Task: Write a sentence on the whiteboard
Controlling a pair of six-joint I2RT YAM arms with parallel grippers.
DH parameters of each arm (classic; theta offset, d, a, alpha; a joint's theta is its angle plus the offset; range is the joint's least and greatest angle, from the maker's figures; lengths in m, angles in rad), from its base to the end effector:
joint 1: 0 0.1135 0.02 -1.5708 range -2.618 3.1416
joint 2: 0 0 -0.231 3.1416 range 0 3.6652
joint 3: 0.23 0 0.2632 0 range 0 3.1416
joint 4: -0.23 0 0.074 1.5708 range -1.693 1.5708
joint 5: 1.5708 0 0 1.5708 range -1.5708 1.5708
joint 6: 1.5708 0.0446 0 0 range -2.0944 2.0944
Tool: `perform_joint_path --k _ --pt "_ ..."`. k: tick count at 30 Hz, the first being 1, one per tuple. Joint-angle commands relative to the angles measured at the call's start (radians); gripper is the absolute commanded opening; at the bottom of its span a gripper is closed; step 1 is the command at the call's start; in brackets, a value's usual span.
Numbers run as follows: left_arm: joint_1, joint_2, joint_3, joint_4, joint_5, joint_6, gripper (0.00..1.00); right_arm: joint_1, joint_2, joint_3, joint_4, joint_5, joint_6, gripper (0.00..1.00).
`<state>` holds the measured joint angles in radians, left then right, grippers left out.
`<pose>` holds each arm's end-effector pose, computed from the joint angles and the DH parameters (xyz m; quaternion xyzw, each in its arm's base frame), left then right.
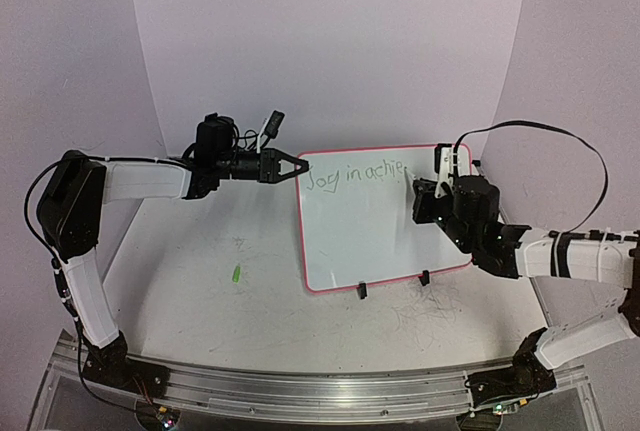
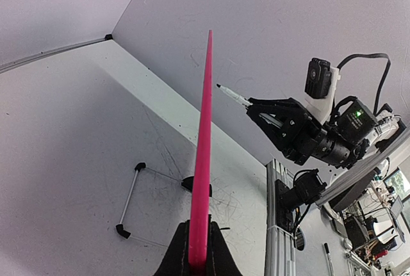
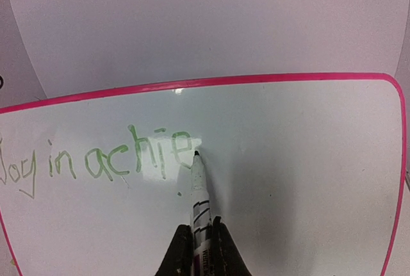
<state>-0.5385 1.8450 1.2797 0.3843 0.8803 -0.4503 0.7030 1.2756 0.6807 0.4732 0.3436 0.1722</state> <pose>0.3531 -0.2510 0.2308 0.3032 0.6822 -0.5630 0.3546 0.2491 0.1914 0.2265 -0.0842 0.7417 0.1608 0.6458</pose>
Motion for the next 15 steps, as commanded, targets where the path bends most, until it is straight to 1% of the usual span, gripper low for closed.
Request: perform_joint_path --k 1,15 --pt "-0.023 -0.009 -0.005 -0.022 -0.022 0.044 0.0 -0.006 0.019 0.043 0.046 0.013 -0.024 0.0" --pt "-0.023 -0.008 -0.003 -0.022 -0.02 0.042 0.0 -0.013 0.051 0.061 0.069 0.022 -0.037 0.0"
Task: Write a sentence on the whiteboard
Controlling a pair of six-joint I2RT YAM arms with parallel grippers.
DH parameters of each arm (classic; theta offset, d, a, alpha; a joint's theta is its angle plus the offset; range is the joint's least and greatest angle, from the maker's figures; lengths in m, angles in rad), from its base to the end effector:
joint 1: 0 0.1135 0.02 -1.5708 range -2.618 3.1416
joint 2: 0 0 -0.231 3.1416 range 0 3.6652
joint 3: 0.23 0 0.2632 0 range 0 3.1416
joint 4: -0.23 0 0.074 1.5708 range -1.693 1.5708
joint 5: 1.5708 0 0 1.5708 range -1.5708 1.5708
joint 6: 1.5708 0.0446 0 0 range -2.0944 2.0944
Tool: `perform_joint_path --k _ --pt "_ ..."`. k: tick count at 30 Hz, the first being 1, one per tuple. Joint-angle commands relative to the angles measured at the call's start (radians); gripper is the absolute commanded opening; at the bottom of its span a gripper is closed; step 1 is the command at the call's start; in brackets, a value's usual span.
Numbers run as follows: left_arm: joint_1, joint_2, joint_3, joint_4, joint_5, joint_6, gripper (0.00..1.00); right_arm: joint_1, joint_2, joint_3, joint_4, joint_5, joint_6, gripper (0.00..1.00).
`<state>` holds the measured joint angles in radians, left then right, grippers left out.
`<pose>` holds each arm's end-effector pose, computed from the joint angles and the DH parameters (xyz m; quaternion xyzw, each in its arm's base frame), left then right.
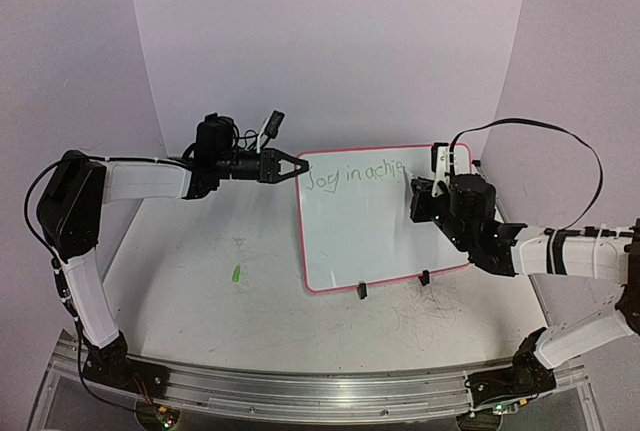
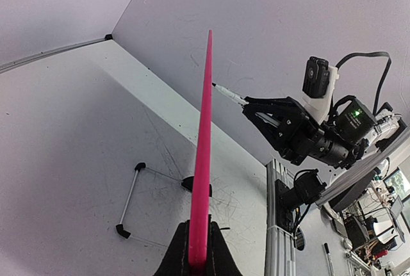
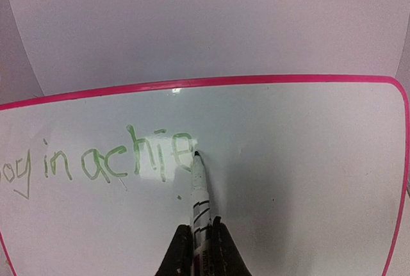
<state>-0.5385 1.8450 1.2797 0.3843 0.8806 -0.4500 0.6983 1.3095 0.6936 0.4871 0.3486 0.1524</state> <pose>0.3531 -0.2510 0.2308 0.3034 0.6821 -0.5630 0.3546 0.2542 0.1935 0.2227 -0.0892 0.7432 0.1496 0.6460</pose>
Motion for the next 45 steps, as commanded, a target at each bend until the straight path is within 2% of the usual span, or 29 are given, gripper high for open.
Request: perform_joint_path --k 1,25,45 --pt "-0.023 -0.007 -0.003 -0.022 -0.021 0.042 0.0 -0.009 0.021 0.05 0.056 0.018 -0.017 0.0" --pt "-0.023 -0.012 -0.005 -0.024 -0.021 0.042 0.0 -0.012 -0.017 -0.049 -0.025 0.019 0.056 0.0" --pt "-0.025 -0.017 -0.008 -0.022 -0.021 0.043 0.0 -0.038 0.057 0.052 0.029 0.054 0.013 0.0"
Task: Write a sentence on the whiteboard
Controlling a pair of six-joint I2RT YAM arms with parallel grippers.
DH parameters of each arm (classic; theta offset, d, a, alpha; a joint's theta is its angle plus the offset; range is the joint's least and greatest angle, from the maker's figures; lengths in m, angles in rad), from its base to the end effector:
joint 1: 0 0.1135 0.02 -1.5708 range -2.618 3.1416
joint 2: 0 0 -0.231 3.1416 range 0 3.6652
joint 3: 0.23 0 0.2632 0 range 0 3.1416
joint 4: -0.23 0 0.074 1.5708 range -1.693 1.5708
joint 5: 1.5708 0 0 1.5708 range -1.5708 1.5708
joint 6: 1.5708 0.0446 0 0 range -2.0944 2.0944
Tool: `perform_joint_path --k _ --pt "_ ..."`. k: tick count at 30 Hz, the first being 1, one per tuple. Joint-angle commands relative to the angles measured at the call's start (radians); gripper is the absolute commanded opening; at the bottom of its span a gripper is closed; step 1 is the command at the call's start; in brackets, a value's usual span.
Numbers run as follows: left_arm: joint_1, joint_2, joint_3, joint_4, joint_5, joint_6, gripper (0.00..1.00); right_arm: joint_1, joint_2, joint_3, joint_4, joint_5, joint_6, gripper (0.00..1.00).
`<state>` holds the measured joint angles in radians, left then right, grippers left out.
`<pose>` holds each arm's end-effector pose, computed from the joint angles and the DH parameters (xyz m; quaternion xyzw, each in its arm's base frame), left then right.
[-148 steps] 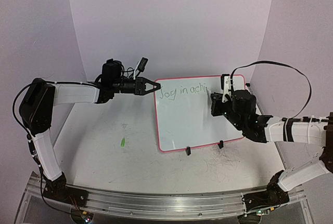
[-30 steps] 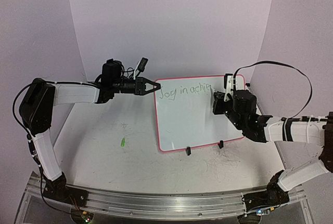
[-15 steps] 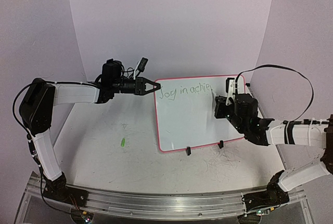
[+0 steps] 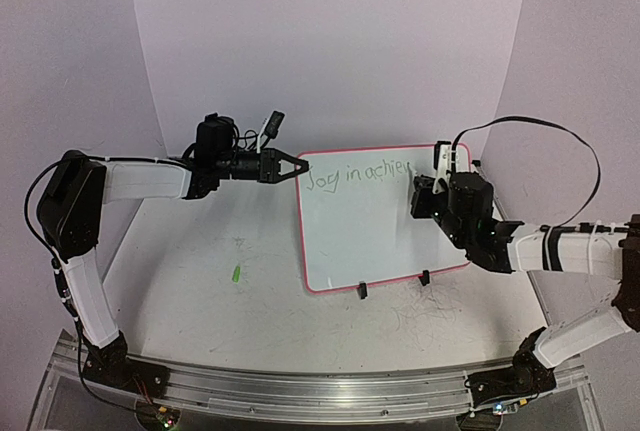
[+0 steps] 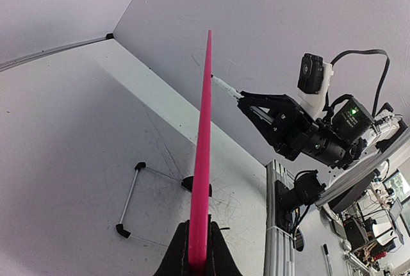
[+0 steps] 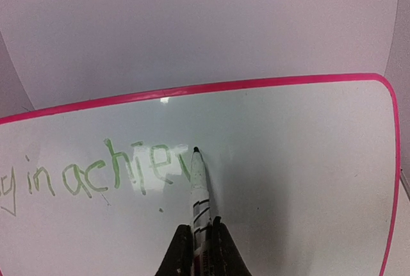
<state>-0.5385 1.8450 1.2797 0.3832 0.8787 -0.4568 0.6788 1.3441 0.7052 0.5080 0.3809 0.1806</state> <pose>0.3531 -0.2510 0.2307 0.3004 0.6838 -0.5637 0.3528 0.2626 0.1905 0.2189 -0.0610 0.7462 0.1403 0.6479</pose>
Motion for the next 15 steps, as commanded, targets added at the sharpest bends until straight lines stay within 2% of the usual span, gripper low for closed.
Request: perform_joint_path --k 1,11,15 --pt "-0.025 -0.017 -0.007 -0.021 -0.019 0.05 0.0 -0.019 0.023 0.041 0.009 0.023 -0.017 0.0" --pt "-0.025 -0.017 -0.007 -0.022 -0.018 0.051 0.0 -0.01 -0.121 -0.049 0.003 -0.06 -0.014 0.0" --pt "-0.026 -0.014 -0.006 -0.023 -0.018 0.05 0.0 -0.01 -0.102 -0.048 -0.01 -0.076 -0.008 0.0"
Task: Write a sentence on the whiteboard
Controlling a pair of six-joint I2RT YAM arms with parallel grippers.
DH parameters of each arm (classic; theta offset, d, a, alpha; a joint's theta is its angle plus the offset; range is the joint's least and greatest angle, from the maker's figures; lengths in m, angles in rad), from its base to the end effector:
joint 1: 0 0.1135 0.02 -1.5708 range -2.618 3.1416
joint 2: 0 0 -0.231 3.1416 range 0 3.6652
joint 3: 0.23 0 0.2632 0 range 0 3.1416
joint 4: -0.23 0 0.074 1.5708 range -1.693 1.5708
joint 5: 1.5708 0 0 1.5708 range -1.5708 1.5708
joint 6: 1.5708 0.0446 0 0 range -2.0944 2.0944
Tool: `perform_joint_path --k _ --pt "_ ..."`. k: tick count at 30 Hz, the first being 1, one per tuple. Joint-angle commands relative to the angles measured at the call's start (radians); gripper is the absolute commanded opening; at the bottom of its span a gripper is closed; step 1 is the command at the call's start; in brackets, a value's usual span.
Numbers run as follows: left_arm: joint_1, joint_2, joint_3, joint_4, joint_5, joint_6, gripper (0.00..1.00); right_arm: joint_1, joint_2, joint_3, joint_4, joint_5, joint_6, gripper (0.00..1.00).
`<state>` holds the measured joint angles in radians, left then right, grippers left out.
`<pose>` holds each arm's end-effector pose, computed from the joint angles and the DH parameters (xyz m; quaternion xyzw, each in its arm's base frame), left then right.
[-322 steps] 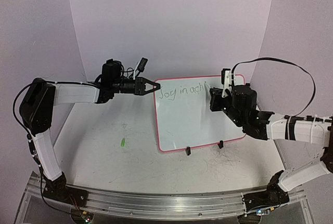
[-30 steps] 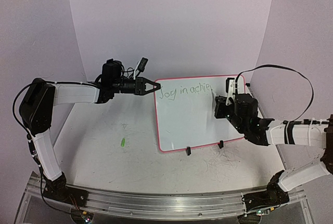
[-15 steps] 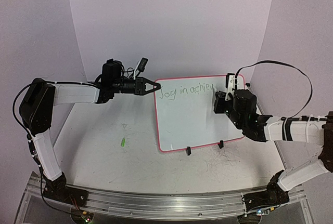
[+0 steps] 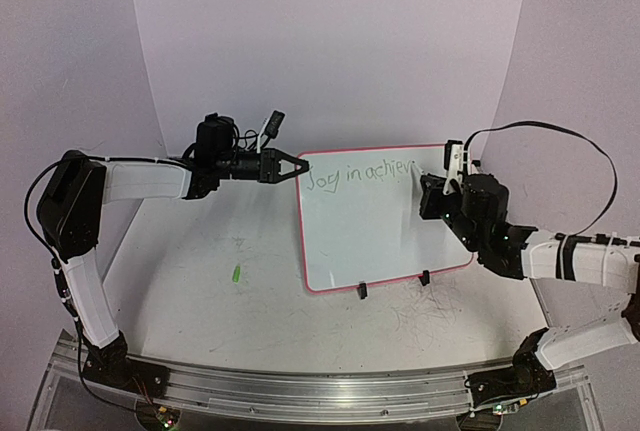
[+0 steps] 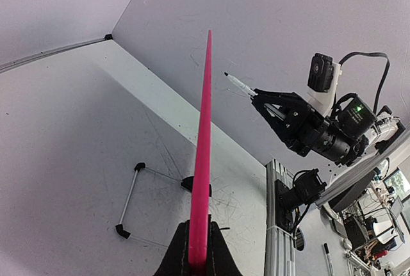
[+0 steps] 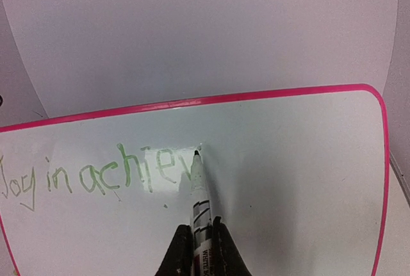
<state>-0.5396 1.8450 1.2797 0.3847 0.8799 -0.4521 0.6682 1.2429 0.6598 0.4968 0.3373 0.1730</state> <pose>0.3528 -0.2514 0.2309 0.3029 0.6823 -0.5634 0.3541 0.2511 0.1794 0.2312 -0.0680 0.7321 0.1592 0.6588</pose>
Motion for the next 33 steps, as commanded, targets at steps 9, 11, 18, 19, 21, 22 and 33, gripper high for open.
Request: perform_joint_path --k 9,11,18,19,21,22,33 --pt "-0.025 -0.014 -0.006 -0.024 -0.02 0.046 0.0 -0.011 0.056 0.017 0.019 0.009 0.0 0.0" --pt "-0.025 -0.014 -0.006 -0.024 -0.02 0.046 0.0 -0.013 0.064 0.018 0.027 0.016 -0.001 0.0" --pt "-0.025 -0.021 -0.006 -0.024 -0.018 0.047 0.0 -0.016 0.062 0.008 0.011 0.069 0.017 0.0" --pt "-0.025 -0.021 -0.006 -0.024 -0.019 0.047 0.0 -0.017 0.059 0.006 0.01 0.071 0.019 0.0" --pt "-0.025 -0.02 -0.007 -0.024 -0.018 0.046 0.0 -0.021 0.059 0.007 0.008 0.073 0.02 0.0" --pt "-0.025 -0.02 -0.007 -0.024 -0.019 0.046 0.0 -0.023 0.06 0.01 0.008 0.072 0.02 0.0" --pt "-0.025 -0.015 -0.006 -0.024 -0.019 0.047 0.0 -0.029 0.109 0.068 0.038 0.028 -0.016 0.0"
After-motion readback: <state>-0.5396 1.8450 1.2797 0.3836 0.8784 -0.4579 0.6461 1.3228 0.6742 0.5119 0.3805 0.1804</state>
